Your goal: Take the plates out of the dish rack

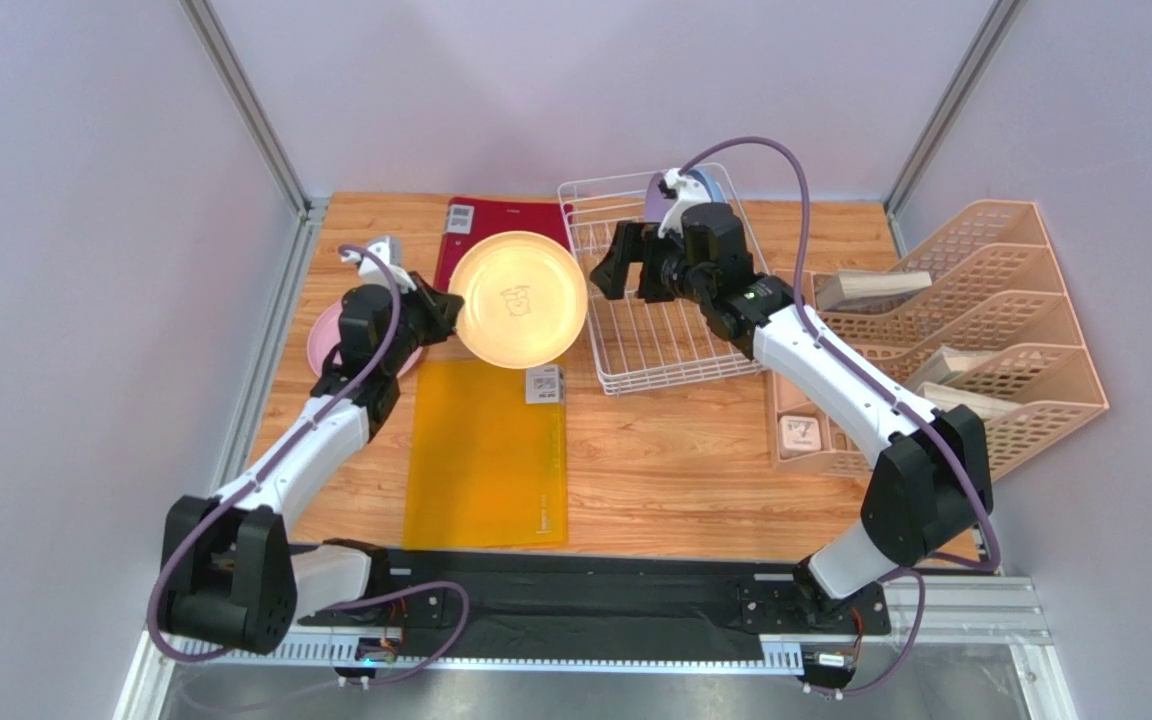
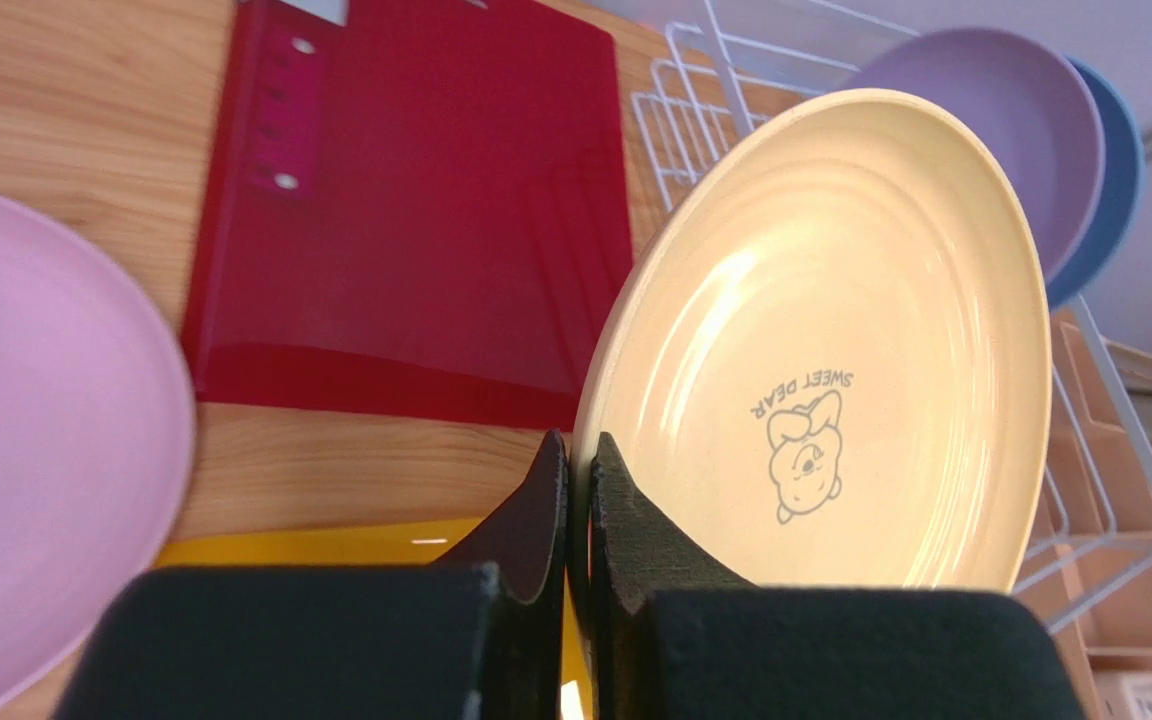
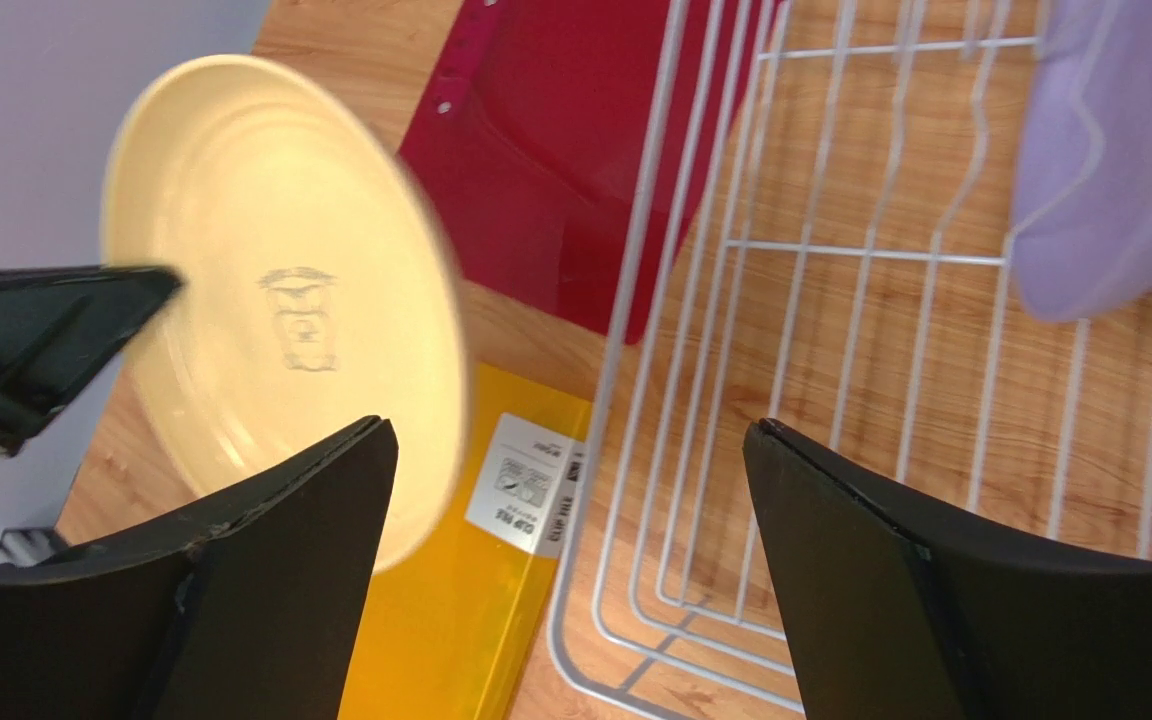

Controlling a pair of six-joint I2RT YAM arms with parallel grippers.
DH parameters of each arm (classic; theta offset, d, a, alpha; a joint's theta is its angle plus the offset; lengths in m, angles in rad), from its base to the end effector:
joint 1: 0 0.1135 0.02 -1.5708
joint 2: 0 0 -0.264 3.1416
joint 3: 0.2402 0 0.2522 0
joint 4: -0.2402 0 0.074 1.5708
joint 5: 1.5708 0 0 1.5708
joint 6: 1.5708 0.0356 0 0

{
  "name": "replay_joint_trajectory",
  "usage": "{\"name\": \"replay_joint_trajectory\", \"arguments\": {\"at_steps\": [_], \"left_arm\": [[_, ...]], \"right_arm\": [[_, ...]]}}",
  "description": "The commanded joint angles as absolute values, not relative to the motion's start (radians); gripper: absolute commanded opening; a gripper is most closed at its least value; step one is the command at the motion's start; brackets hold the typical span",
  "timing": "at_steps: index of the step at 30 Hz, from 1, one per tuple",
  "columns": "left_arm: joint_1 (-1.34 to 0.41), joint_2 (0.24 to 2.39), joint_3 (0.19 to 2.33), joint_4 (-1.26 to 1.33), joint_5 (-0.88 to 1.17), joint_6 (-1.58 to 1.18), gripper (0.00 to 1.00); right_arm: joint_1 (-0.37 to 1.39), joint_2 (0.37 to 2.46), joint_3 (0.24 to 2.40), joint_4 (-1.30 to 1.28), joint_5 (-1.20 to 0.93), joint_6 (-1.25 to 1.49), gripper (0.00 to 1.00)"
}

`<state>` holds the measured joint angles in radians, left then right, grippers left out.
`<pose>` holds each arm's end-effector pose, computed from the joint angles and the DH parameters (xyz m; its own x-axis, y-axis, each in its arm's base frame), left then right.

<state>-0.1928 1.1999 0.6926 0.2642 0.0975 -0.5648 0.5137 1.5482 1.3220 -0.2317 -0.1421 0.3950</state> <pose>0.2680 -0.0559 0.2666 -0.3513 -0.4742 -0.8073 0.1130 0.8345 -0.5393 0.3147 0.1834 0.3327 -0.5851 0.1072 -0.8038 -0.4029 0.8217 0.4030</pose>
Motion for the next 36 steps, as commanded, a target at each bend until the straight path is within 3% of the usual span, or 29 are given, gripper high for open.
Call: {"name": "replay_joint_trajectory", "arguments": {"at_steps": [1,8,12,25,36], "left_arm": [[-0.094,1.118,0.735,0.155,0.003,-0.512,0.0],[0.084,1.109,0.716,0.025,-0.159,-0.466,0.0],[0.219,1.178,0.693,0.044,-0.126,-0.477,0.0],[0.293,1.365,0.683,0.15,-0.13,-0.508,0.0],[0.347,1.379,0.67,0.15,-0.172,-0.56,0.0]], "right_arm": [[0.459,1.491,1.332,-0.235,-0.091,0.364,0.93],[0.393,1.46,1.328,-0.259,-0.072,0.344,0.93],[0.387,1.451,1.331,-0.268,-0.064,0.331,0.93],[0.382,1.465,1.301,-0.275,-0.084,0.344,0.93],[0.382,1.514,1.31,-0.27,-0.11,0.351,0.93]]}}
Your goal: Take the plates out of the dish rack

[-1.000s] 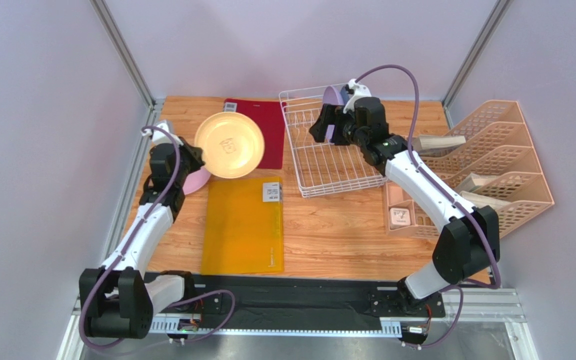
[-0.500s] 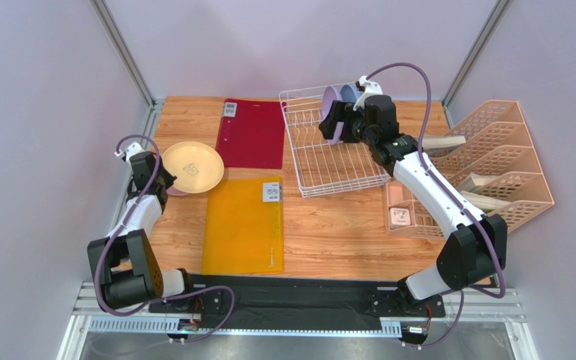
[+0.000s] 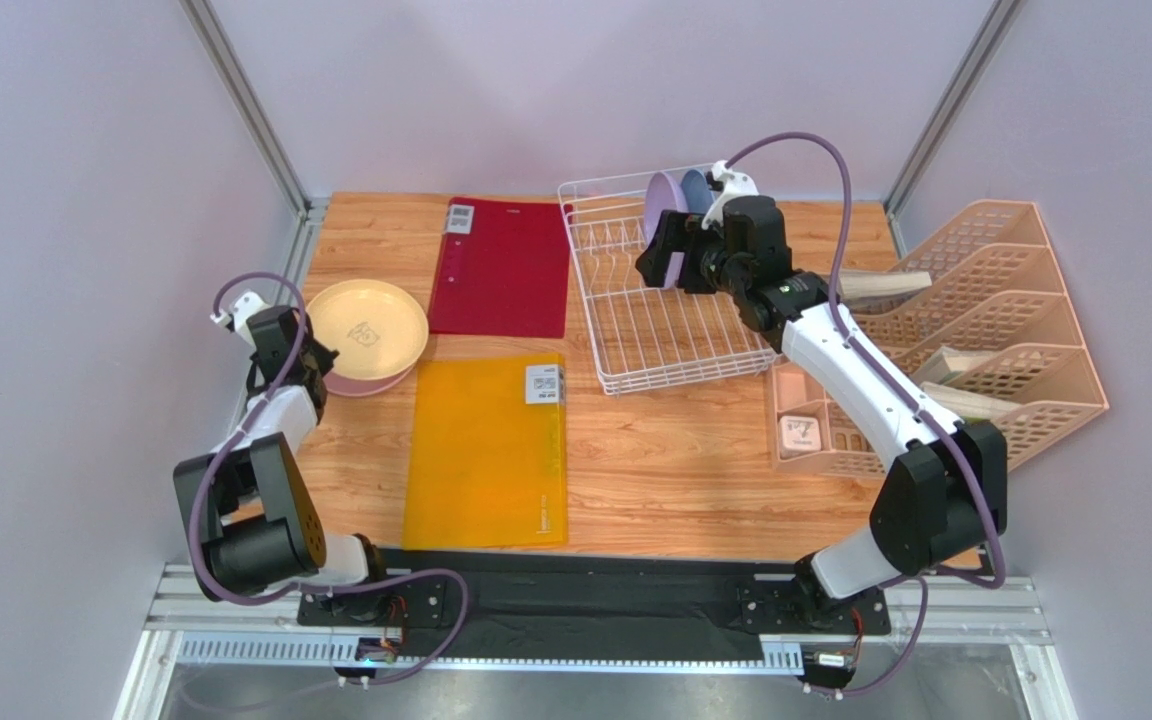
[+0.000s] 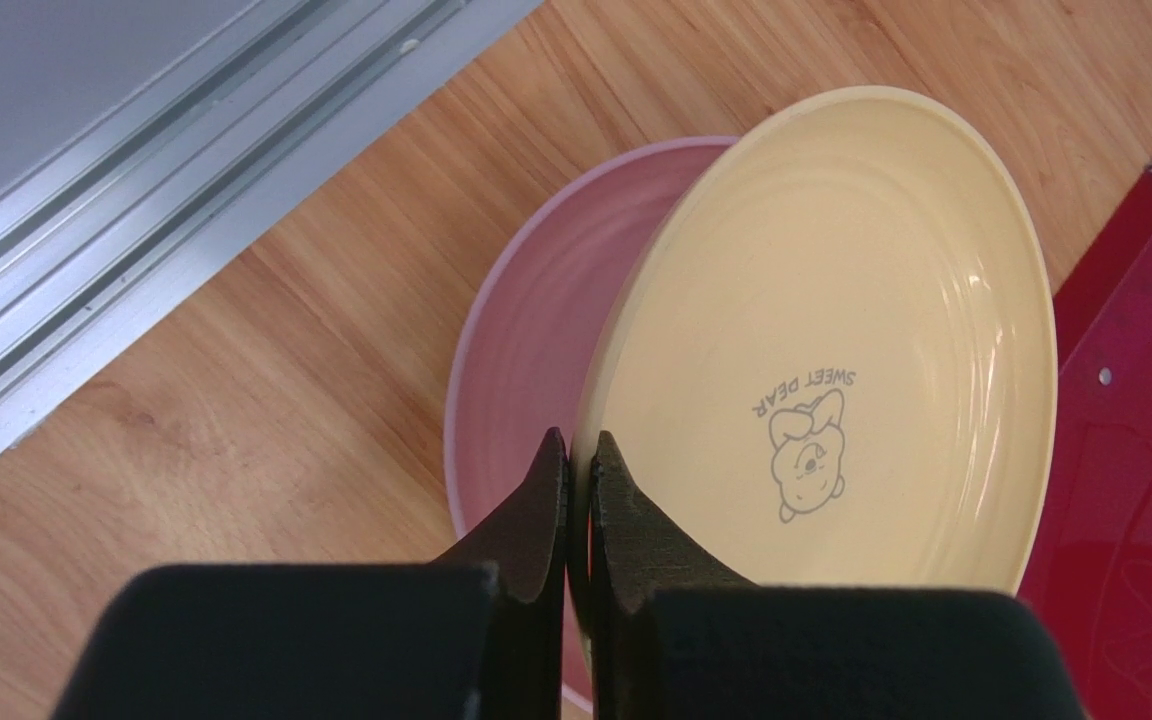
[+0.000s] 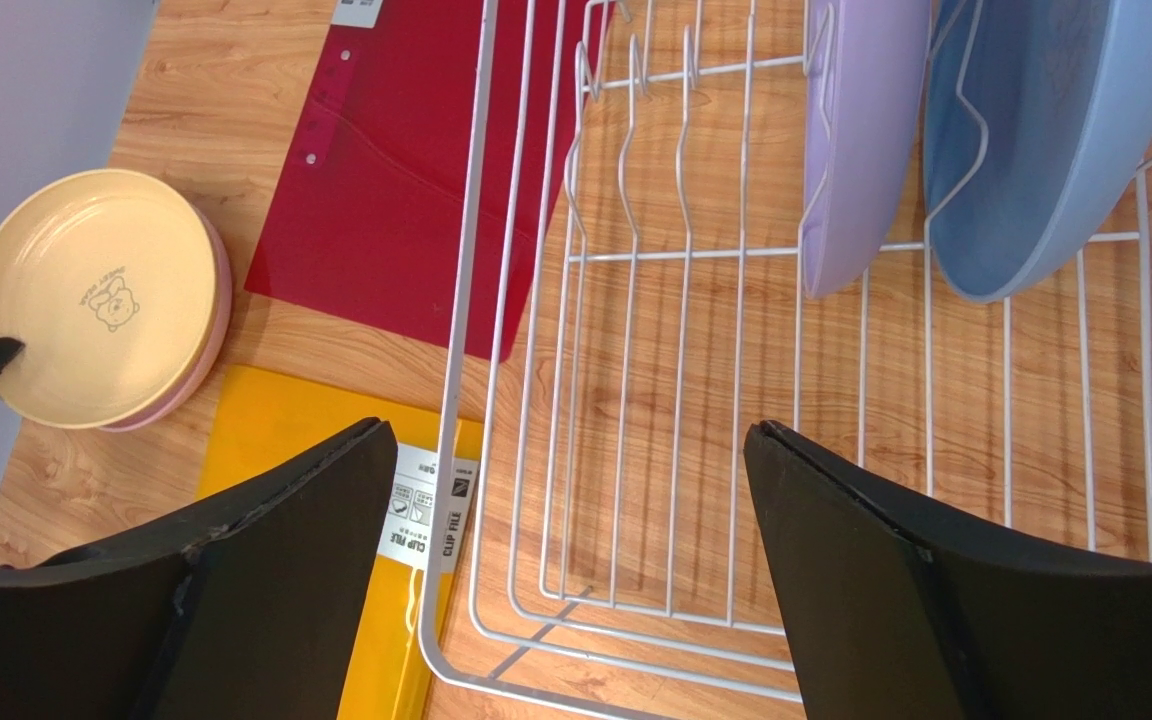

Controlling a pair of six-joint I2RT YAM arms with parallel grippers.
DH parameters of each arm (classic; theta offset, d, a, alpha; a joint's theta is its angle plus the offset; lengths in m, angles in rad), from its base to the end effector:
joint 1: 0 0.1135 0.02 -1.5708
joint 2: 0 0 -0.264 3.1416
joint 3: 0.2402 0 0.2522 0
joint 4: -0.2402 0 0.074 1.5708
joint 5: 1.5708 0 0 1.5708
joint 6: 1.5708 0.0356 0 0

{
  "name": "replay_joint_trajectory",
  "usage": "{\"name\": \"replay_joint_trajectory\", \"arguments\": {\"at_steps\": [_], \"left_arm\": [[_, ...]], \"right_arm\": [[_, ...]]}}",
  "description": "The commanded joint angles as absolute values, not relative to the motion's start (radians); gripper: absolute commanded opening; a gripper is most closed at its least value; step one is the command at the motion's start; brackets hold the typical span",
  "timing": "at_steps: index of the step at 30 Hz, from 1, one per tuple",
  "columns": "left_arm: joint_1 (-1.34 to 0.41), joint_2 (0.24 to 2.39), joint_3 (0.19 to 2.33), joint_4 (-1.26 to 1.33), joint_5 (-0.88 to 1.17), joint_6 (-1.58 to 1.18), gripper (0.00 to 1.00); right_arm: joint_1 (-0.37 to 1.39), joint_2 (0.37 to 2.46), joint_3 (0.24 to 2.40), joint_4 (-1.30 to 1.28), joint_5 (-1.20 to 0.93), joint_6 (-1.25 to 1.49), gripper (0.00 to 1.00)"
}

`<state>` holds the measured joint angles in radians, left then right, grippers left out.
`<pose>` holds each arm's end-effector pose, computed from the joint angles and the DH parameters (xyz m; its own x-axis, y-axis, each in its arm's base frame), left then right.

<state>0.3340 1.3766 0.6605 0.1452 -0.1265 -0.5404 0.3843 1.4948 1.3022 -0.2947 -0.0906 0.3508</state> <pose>0.2680 0.0977 0.1979 -0.2189 -0.6162 -0.7566 -0.6275 0.6827 -0.3744 0.3220 0.1337 0.3375 -0.5614 0.1421 -0.8152 -0.2710 0.8992 0.3434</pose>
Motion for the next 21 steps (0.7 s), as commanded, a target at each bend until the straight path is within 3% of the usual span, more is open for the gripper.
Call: {"name": "replay_joint_trajectory", "arguments": {"at_steps": [1,6,8,9,10,17,21], "left_arm": [[0.35,1.382,0.673,0.135,-0.179,-0.569,0.0],[0.354,1.39,0.687,0.111,-0.166,-0.566,0.0],[0.354,1.411,0.707,0.092,-0.143,-0.555,0.13],[0.354,1.423,0.713,0.095,-0.127,-0.552,0.35],[0.356,1.427,0.715,0.095,-0.114,-0.554,0.39],[0.354,1.43,0.729,0.075,-0.081,-0.551,0.54],[0.354,1.398,0.752,0.029,-0.078,-0.528,0.61]], "right_arm": [[0.382,1.519,1.31,-0.27,-0.112,0.351,0.93],[0.382,1.525,1.313,-0.27,-0.11,0.35,0.93],[0.382,1.529,1.316,-0.271,-0.107,0.342,0.93],[0.382,1.532,1.321,-0.273,-0.095,0.338,0.93],[0.382,1.54,1.325,-0.273,-0.094,0.334,0.93],[0.382,1.667,1.471,-0.348,-0.002,0.25,0.93],[0.382,1.767,1.592,-0.383,0.178,0.172,0.93]]}}
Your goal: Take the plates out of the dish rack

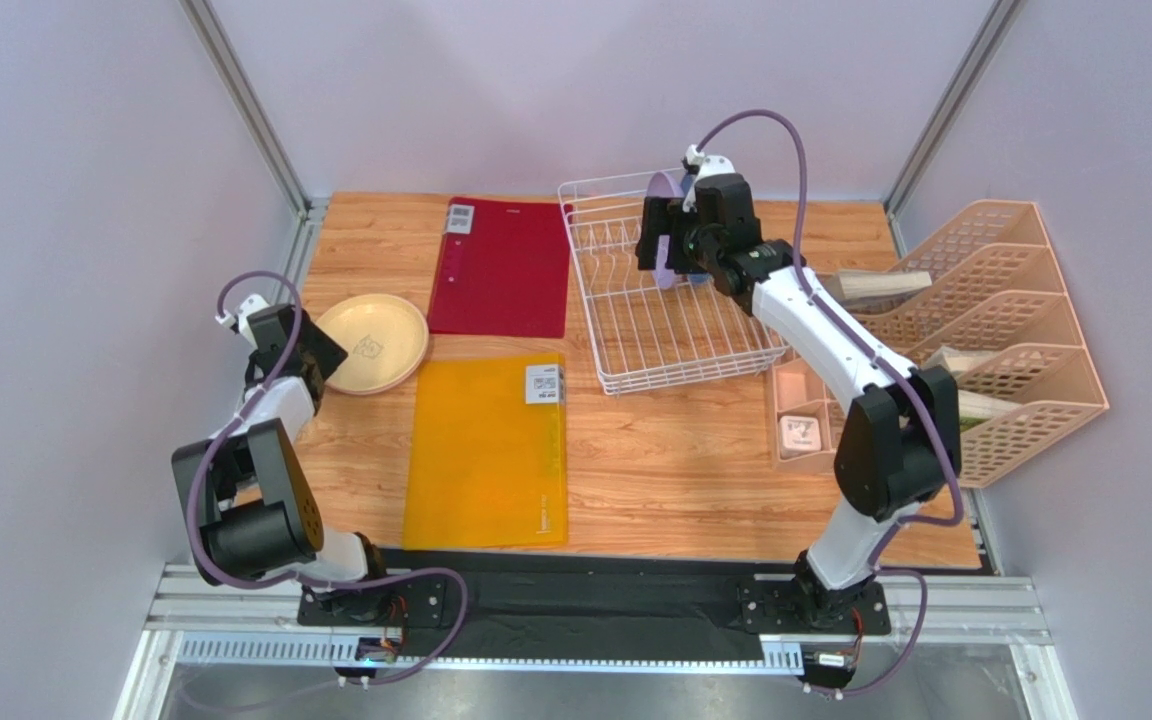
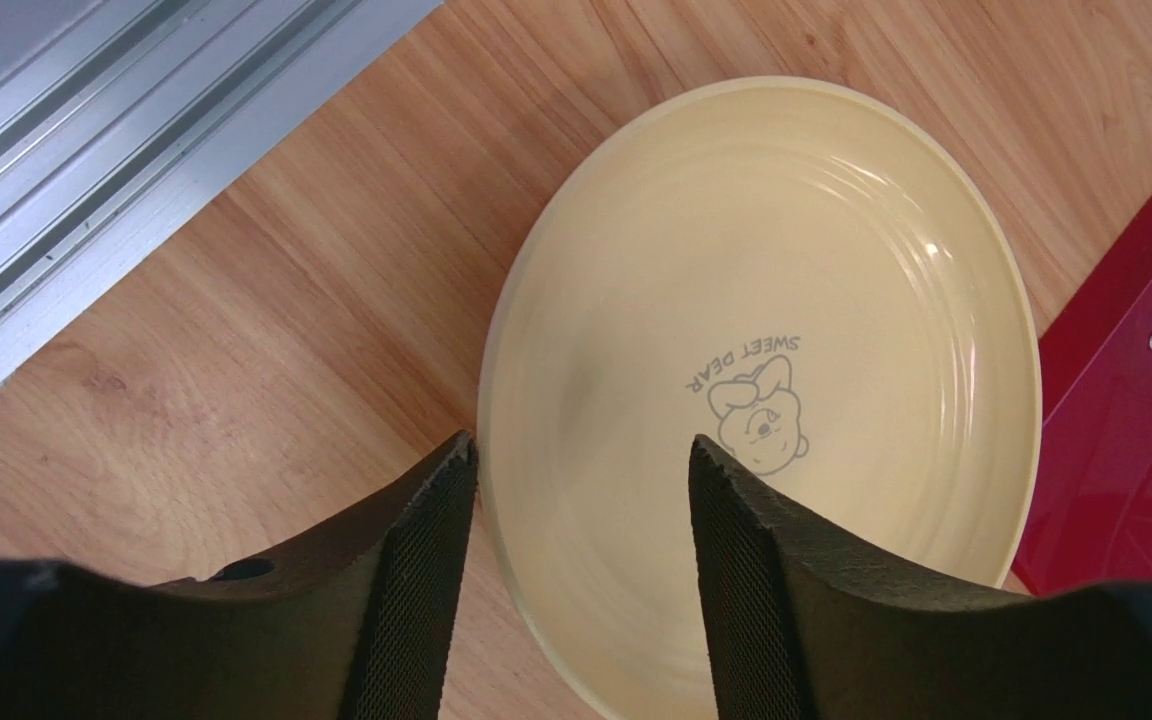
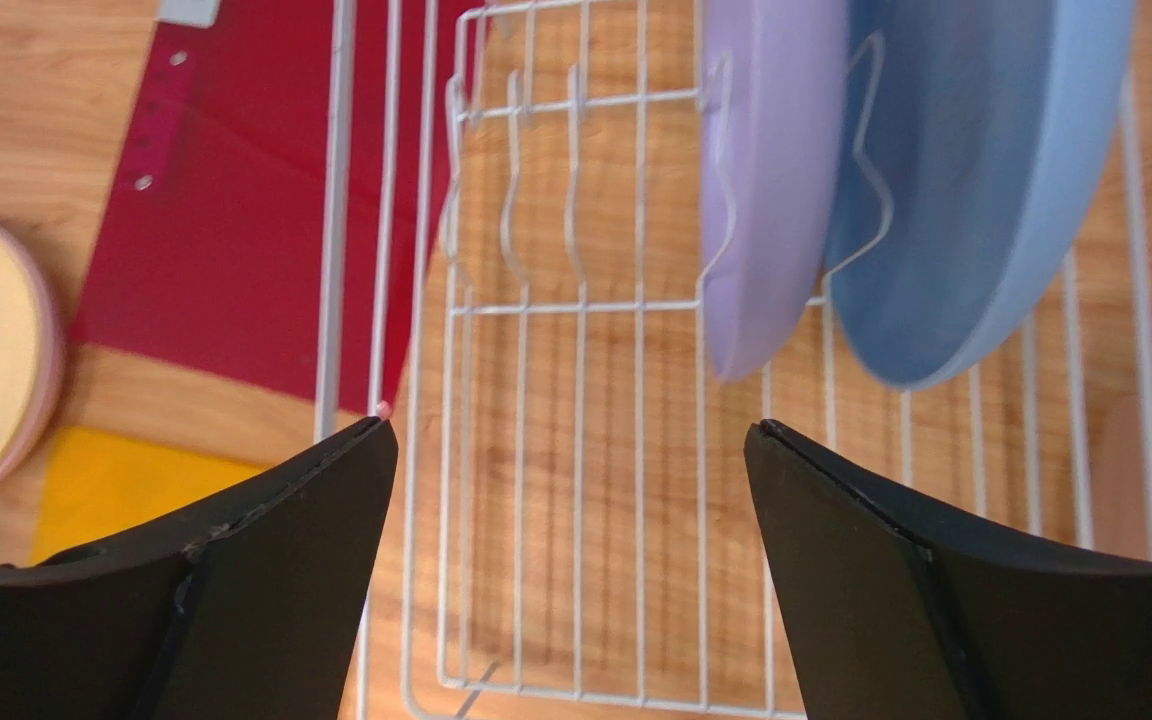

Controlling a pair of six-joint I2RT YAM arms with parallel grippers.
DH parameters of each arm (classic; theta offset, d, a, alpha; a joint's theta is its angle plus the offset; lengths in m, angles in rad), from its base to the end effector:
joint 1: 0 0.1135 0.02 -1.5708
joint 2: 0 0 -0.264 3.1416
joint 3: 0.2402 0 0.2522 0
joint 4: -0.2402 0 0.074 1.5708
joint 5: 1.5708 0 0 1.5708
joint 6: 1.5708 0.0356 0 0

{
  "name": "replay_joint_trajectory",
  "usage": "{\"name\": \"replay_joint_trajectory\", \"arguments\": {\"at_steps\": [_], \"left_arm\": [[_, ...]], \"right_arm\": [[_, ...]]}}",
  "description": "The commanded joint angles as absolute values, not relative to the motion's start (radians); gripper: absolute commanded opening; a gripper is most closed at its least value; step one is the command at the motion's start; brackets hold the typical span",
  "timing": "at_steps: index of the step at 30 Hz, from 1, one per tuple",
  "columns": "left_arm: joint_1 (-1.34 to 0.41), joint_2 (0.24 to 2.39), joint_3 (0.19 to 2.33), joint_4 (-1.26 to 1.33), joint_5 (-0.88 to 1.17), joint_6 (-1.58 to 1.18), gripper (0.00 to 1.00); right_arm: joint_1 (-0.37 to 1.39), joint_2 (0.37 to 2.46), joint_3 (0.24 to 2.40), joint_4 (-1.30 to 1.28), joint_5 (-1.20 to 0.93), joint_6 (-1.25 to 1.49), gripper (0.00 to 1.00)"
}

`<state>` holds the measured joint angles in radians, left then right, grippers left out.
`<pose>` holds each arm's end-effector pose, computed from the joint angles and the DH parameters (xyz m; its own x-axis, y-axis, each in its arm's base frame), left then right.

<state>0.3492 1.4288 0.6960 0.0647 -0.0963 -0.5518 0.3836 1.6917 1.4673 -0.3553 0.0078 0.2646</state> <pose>0.2720 0.1027 0.1878 -0.2800 -0.6573 -0.6997 -0.6556 0.6634 -0.3608 0.3670 0.1478 0.3195 -0.5866 0.0453 -0.8086 -0.2225 0.9510 0.2147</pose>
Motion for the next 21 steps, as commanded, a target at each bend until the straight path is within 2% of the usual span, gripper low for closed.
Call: {"name": "replay_joint_trajectory", "arguments": {"at_steps": [1,6,9,10,11,12,14,15,18,21], "left_arm": [[0.354,1.391,0.758,0.019,-0.086,-0.522,0.62],[0.354,1.326,0.81,-0.087,-0.097,-0.494,0.63],[0.356,1.231,0.778,-0.08,-0.03,-0.483,0.64],[0.356,1.206,0.769,-0.075,-0.008,-0.482,0.68],[0.354,1.181,0.759,-0.071,0.023,-0.482,0.7],[0.354,1.139,0.743,-0.051,0.102,-0.482,0.83],[0.356,1.097,0.717,-0.011,0.197,-0.504,0.84],[0.354,1.063,0.688,0.053,0.309,-0.518,0.97],[0.353,1.022,0.629,0.203,0.505,-0.595,1.0],[0.33,1.003,0.62,0.262,0.581,-0.621,1.0]], "right_arm": [[0.38,1.791,1.644,-0.39,0.187,0.149,0.93],[0.376,1.929,1.804,-0.459,0.258,0.109,0.92],[0.376,1.966,1.854,-0.471,0.281,0.092,0.87],[0.376,1.989,1.862,-0.472,0.285,0.086,0.85],[0.376,1.999,1.873,-0.479,0.291,0.08,0.79],[0.376,2.006,1.896,-0.494,0.311,0.078,0.76],[0.376,2.025,1.904,-0.5,0.322,0.072,0.69],[0.376,2.028,1.905,-0.494,0.319,0.072,0.65],[0.376,2.04,1.914,-0.505,0.298,0.069,0.56],[0.374,2.048,1.924,-0.514,0.272,0.067,0.35]]}}
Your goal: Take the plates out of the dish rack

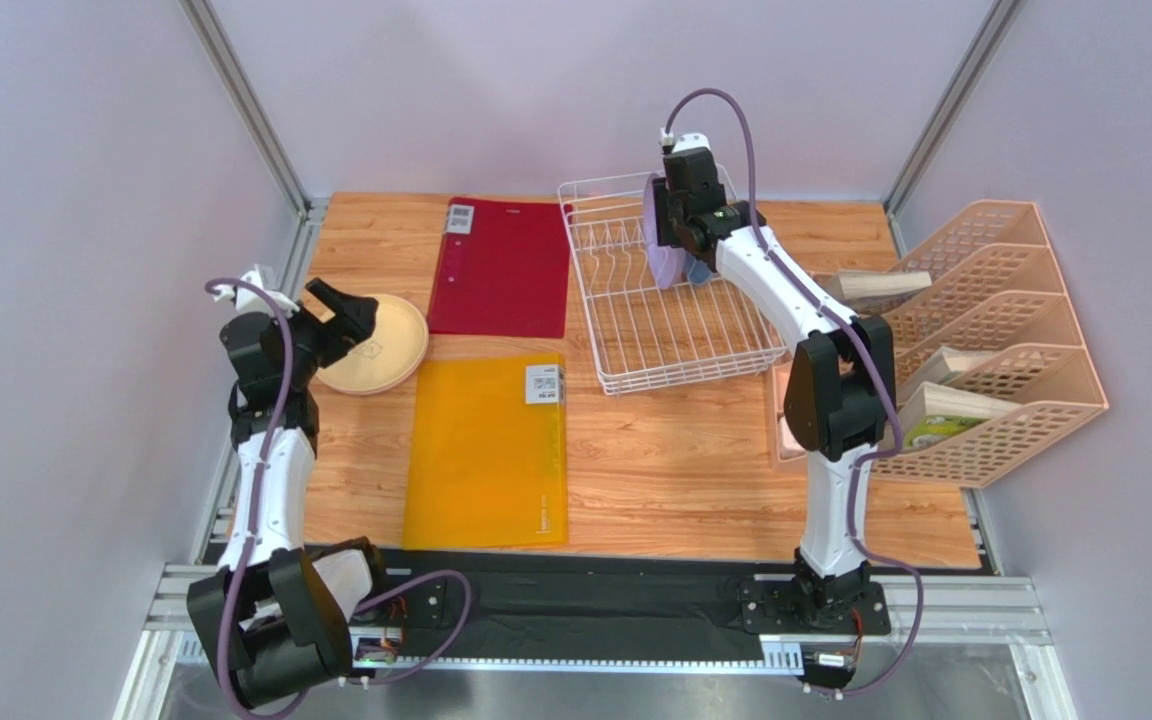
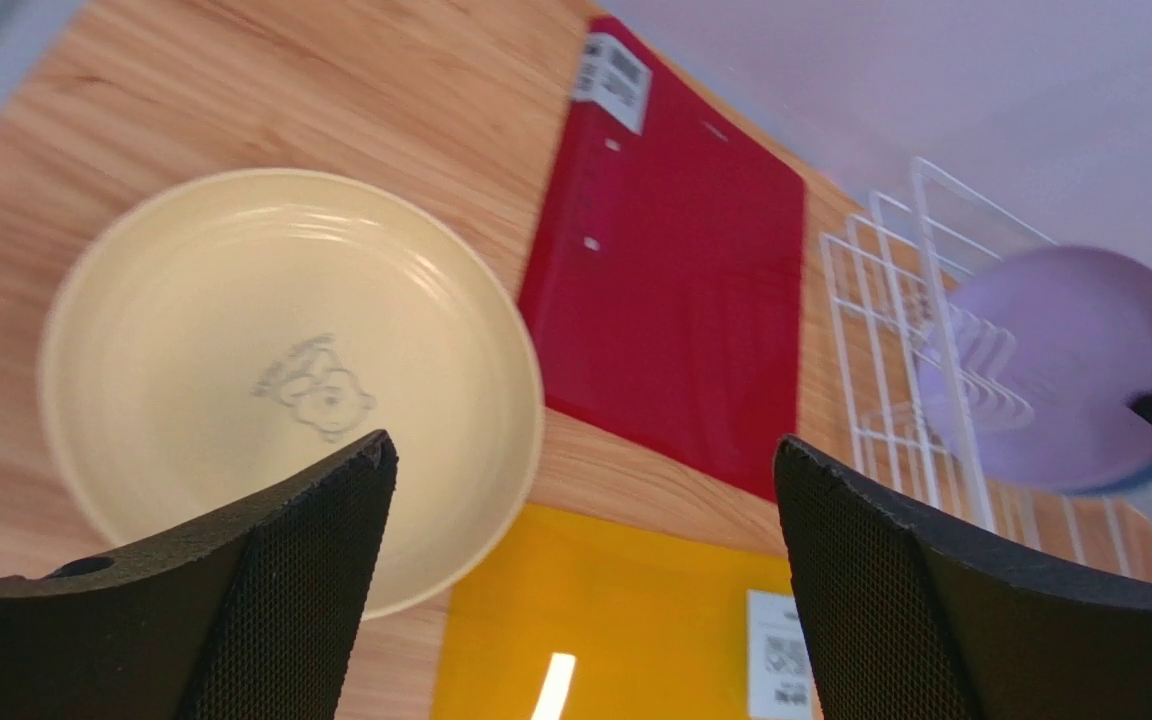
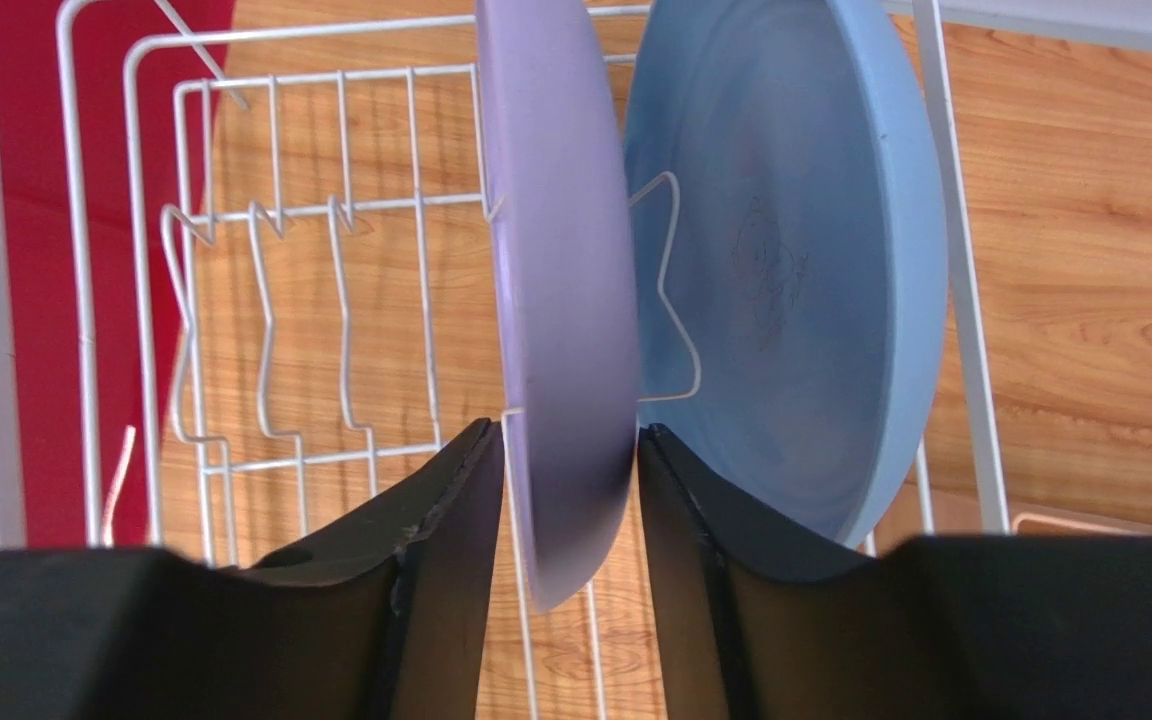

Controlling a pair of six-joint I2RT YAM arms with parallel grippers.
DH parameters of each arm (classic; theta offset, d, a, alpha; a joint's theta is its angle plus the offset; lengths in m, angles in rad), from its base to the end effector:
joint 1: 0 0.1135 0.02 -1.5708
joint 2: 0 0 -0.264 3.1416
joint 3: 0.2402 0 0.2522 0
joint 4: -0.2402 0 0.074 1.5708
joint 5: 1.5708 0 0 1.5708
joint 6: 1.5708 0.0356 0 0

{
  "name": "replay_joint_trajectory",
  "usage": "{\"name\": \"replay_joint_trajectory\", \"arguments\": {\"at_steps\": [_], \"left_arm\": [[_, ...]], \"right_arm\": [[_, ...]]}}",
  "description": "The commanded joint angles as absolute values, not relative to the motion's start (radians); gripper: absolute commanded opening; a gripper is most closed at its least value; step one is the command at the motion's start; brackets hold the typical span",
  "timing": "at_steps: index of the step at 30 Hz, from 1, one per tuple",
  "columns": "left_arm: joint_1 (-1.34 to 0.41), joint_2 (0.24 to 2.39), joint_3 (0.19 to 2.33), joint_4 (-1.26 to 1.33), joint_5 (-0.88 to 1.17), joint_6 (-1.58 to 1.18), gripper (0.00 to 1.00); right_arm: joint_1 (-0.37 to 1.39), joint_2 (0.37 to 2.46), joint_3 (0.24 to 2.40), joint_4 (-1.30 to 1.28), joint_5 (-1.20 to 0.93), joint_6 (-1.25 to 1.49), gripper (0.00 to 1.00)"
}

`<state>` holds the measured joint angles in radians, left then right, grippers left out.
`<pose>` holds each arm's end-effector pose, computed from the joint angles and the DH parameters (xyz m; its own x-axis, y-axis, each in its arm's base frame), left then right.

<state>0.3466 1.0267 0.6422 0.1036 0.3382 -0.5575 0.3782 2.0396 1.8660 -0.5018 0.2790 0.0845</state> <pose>0.2262 0.0692 0.2733 -0.2103 -0.6066 -0.7667 -0.1554 0.7950 -0.5864 0.4454 0.1664 0.2981 -0.5921 -0.1479 -0.7922 -0.1056 0.9888 -0.1057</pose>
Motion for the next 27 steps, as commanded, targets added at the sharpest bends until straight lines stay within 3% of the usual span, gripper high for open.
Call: {"name": "replay_joint_trajectory", "arguments": {"at_steps": [1,5,10,17,27], "left_arm": [[0.306,0.999,0.621,0.268,0.597,-0.617,1.0],[0.23,0.997,0.621,0.317,0.635,-0.592,1.0],[0.126,1.023,0.629,0.324,0.578,-0.584,1.0],[0.025,1.104,0.663,0.273,0.465,-0.564,1.0],[-0.023,1.149,0.681,0.267,0.437,-0.572,1.0]], "right_arm": [[0.376,2.052,1.936,-0.52,0.27,0.066,0.24],[0.382,2.069,1.963,-0.543,0.284,0.063,0.0],[0.443,2.056,1.964,-0.514,0.455,0.006,0.0],[0.537,2.043,1.916,-0.294,0.903,-0.135,0.0],[0.546,2.06,1.895,-0.123,1.06,-0.224,0.0]]}}
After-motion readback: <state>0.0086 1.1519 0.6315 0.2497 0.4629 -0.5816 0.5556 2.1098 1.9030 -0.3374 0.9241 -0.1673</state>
